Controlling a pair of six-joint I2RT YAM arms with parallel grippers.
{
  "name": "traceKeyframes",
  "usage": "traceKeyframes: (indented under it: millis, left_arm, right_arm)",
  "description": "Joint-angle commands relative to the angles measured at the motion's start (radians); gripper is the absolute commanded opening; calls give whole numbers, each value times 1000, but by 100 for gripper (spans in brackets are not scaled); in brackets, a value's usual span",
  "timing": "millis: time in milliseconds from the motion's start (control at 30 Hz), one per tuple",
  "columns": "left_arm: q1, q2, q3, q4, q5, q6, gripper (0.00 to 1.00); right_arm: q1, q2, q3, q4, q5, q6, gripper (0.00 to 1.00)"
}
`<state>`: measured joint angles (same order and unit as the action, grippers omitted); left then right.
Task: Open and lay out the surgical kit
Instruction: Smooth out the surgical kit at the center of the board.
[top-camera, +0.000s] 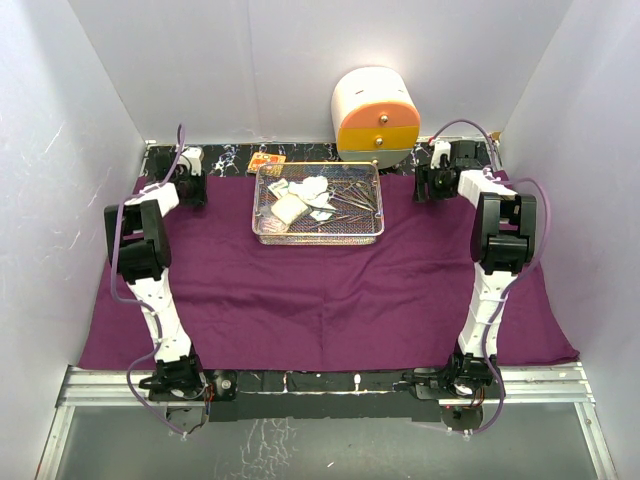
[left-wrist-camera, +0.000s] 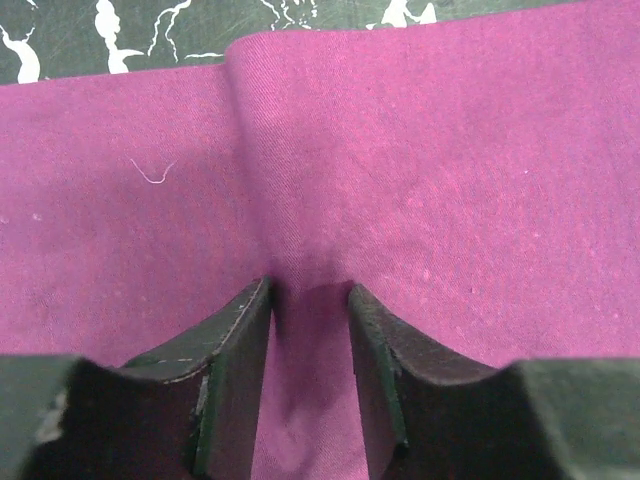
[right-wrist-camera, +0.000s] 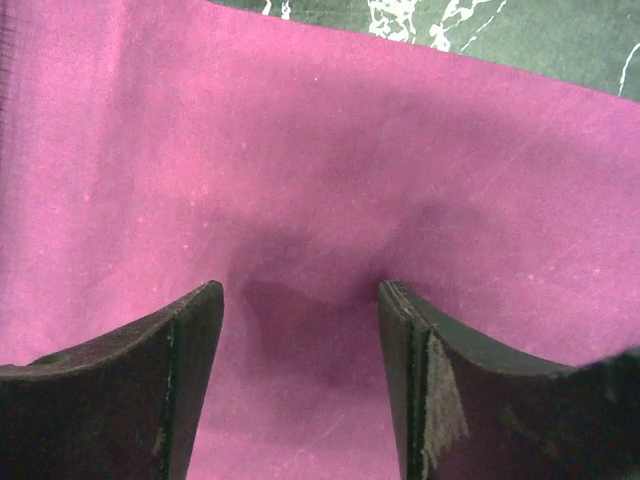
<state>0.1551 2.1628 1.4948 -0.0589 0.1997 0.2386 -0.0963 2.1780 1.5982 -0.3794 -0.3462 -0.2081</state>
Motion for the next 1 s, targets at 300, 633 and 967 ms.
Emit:
traceKeyframes:
  millis: [300, 633, 967]
  left_arm:
    - [2, 9, -82, -117, -64, -8, 11]
    - [5, 50, 4, -184, -159, 21, 0]
    - [57, 67, 33, -202, -176, 23, 0]
  right_arm:
    - [36, 1, -80, 0, -2, 43, 26]
    - [36, 18, -38, -24, 22, 47, 14]
    - [35, 69, 33, -62, 87, 28, 21]
